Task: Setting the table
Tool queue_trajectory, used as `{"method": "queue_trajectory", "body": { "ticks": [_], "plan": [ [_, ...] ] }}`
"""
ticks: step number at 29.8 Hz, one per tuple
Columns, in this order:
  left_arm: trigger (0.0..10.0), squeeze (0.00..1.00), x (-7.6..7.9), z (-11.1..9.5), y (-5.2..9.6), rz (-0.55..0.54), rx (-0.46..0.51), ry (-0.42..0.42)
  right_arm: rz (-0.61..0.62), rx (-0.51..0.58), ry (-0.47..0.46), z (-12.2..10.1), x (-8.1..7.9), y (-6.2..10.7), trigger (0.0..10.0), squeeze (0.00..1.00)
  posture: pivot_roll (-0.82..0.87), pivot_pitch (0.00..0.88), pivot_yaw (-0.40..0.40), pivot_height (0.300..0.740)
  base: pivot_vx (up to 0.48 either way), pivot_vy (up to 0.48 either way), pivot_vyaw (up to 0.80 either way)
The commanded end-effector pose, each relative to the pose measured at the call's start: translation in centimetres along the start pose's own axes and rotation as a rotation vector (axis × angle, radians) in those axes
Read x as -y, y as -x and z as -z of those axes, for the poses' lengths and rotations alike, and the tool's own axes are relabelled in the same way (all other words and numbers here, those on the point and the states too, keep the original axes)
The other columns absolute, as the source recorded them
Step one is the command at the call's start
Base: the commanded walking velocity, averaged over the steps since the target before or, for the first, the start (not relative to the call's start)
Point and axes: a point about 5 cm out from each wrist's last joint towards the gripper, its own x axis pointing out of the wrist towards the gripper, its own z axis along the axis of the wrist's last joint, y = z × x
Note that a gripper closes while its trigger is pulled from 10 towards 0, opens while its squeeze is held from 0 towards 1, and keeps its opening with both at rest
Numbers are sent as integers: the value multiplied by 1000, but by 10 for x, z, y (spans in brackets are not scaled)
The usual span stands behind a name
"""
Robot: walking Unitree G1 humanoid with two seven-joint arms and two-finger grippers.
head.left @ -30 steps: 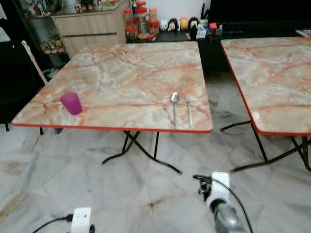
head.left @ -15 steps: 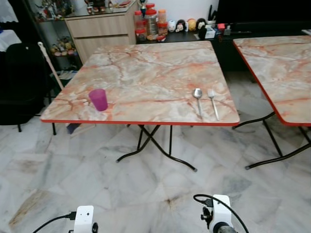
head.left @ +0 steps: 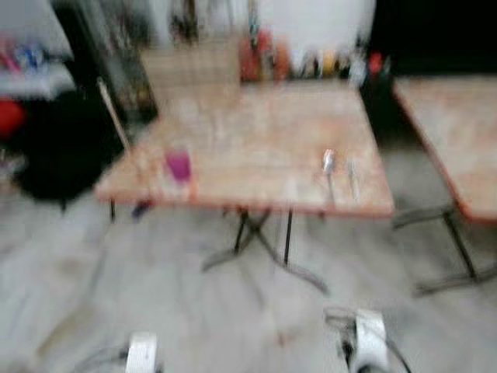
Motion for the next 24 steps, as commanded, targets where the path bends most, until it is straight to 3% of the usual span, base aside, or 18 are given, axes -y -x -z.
{"method": "queue_trajectory", "body": {
  "ticks": [1,14,20,24],
  "plan": [
    [10000,0,-8,-10,-2,-17,30,-4,-26,15,-16,-8,-11,-2,10000,0,42,0,91,740,480,0,0],
    [10000,0,-4,-9,-2,-13,28,7,-33,56,-8,-15,-14,-3,10000,0,41,13,88,740,480,0,0],
    [10000,0,-2,-8,-2,6,29,10,-48,66,4,-13,-18,-3,10000,0,38,13,88,740,0,0,0],
    [10000,0,-1,-5,-1,8,28,10,-117,148,32,-22,-26,-2,10000,0,36,9,84,740,0,0,0]
  ]
}}
